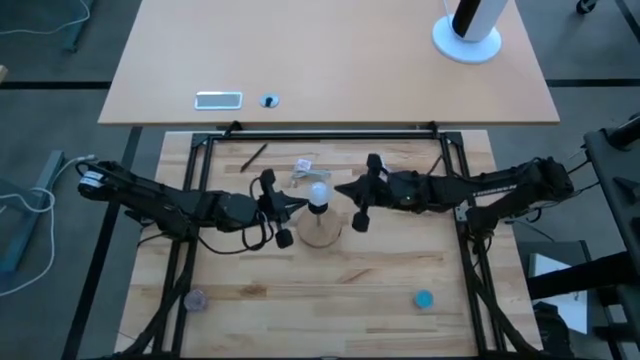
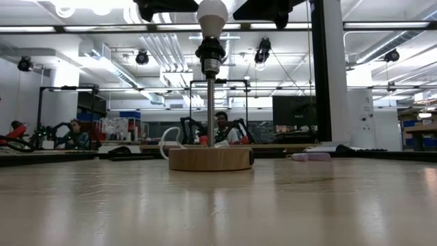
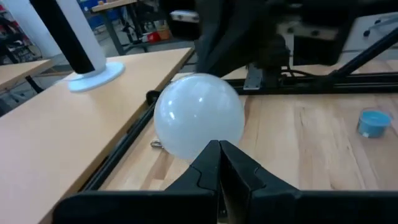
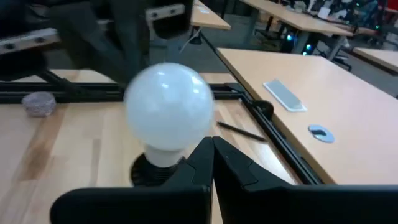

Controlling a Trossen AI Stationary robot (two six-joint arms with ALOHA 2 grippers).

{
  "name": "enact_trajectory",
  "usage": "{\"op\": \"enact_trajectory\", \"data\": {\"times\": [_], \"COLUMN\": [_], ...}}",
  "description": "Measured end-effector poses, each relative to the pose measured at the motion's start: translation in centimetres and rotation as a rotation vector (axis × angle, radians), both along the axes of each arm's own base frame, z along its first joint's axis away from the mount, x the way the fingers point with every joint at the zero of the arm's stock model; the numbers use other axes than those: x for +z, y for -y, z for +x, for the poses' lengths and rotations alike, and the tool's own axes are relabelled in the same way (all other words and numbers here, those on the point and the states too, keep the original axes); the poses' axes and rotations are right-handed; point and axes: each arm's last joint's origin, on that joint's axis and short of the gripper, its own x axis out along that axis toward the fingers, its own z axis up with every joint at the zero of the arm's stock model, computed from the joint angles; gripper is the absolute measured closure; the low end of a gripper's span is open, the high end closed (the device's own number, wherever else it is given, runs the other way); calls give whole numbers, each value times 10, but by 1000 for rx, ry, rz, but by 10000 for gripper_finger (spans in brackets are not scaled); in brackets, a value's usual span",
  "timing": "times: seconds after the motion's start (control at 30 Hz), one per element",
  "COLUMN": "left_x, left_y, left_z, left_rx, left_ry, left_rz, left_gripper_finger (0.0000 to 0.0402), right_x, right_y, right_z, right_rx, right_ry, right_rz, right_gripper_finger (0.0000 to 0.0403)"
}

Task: Screw lightbulb
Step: Insert the lightbulb into the brown lamp

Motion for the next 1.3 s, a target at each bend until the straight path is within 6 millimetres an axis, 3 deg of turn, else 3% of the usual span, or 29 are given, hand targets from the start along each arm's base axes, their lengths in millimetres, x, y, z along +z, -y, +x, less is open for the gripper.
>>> {"op": "enact_trajectory", "data": {"times": [0.37,0.83,1.07,1.3], "left_x": [-6,-4,3,0], "left_y": [-5,-2,0,-4], "left_z": [7,-1,-7,1], "left_rx": [29,19,0,14], "left_ry": [-14,-35,-13,-20], "left_rz": [8,-11,-6,36], "left_gripper_finger": [401,401,401,401], "right_x": [-1,-1,1,-6], "right_y": [-1,-11,-6,6], "right_z": [6,4,-3,5], "right_rx": [63,119,-10,-26], "right_ry": [32,28,0,-10], "right_rz": [21,42,7,13], "right_gripper_finger": [403,403,403,403]}}
